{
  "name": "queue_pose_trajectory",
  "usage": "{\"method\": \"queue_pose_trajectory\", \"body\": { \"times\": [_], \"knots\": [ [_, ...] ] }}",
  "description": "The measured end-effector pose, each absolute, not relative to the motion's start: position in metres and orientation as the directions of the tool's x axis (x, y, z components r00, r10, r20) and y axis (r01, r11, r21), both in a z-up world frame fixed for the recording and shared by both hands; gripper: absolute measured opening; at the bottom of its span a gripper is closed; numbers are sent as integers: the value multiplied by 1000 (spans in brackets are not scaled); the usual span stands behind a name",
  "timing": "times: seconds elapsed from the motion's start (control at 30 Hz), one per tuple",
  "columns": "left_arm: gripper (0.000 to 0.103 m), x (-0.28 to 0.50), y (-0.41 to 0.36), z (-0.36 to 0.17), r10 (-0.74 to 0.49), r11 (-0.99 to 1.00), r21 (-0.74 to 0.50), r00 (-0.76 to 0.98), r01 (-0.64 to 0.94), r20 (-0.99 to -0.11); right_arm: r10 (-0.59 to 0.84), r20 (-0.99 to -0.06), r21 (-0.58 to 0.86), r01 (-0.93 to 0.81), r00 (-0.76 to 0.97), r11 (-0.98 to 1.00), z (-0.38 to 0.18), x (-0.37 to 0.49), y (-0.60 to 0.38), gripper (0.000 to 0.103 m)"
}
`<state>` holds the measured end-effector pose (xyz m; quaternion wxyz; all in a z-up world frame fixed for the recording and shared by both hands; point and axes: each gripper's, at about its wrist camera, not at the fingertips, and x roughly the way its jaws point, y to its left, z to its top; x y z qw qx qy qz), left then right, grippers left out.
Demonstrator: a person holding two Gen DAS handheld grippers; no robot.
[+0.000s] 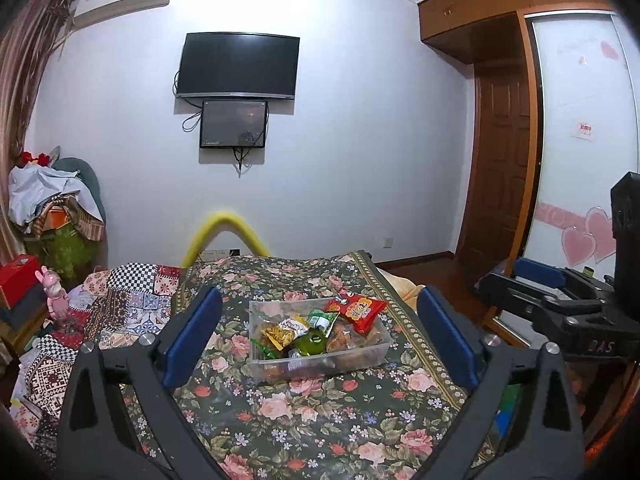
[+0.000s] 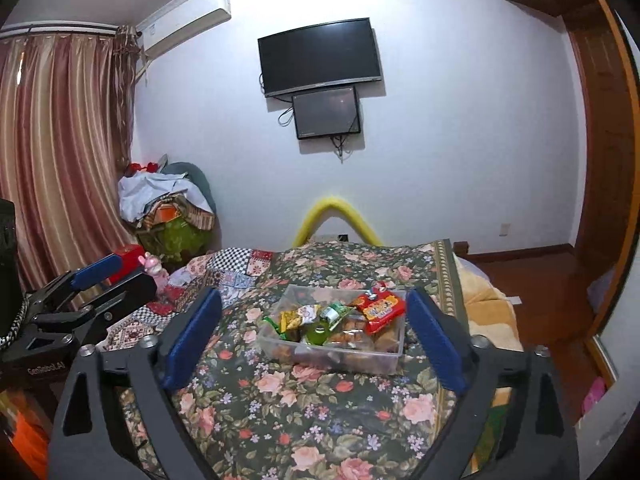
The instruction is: Organize snacks
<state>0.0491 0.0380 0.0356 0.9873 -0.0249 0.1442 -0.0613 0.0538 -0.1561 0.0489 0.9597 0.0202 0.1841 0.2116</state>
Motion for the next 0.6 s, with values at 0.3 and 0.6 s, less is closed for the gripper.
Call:
{"method": "queue_pose_trajectory", "body": {
  "times": [0.3,0.6],
  "knots": [
    [102,43,32,31,-116,993,-50,952,106,-283,386,-335,98,-375,860,922,44,36,-162,103],
    [102,41,30,30,-123,992,-55,952,112,-282,375,-326,82,-369,868,926,43,30,-161,103]
  ]
}}
